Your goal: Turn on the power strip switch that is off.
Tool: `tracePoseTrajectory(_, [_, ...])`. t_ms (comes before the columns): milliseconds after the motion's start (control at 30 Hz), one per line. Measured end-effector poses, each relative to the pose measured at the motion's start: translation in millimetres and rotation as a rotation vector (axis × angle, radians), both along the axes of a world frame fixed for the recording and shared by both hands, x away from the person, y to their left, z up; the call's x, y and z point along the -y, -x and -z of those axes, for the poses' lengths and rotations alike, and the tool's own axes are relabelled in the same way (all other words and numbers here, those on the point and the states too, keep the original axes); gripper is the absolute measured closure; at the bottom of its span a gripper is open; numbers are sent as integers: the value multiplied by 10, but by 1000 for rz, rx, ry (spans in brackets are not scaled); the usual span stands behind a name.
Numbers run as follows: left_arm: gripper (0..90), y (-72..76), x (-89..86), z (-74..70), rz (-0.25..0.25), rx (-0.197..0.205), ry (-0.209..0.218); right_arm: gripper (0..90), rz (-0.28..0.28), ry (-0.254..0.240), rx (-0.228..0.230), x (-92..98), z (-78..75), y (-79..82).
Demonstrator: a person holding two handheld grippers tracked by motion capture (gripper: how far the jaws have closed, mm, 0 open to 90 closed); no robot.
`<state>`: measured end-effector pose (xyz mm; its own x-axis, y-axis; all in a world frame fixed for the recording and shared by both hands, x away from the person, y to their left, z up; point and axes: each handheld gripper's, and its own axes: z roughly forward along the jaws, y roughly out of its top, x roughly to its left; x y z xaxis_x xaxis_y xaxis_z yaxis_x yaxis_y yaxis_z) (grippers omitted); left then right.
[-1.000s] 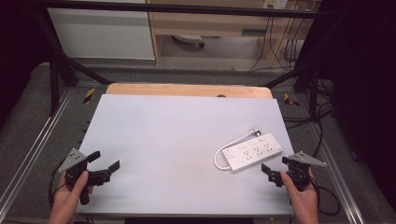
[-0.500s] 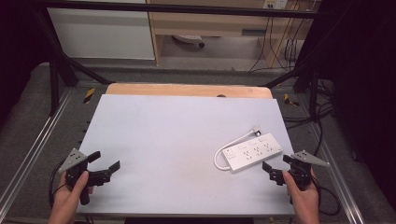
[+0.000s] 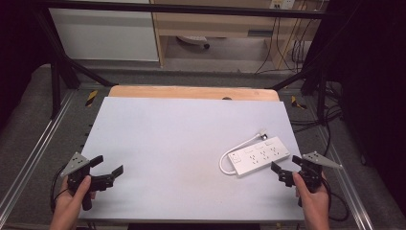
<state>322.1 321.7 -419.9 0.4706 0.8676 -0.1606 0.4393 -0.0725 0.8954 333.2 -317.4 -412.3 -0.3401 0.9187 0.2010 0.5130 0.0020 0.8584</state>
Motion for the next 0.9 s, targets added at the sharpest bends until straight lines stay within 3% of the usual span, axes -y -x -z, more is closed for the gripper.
tracePoseTrajectory(567, [62,-3,7,9,1,-3,-5,38,3,20,29,5,-122,-174])
tracePoseTrajectory(900, [62,-5,9,12,2,-2,-7,31,31,4,90,1,-161,-326])
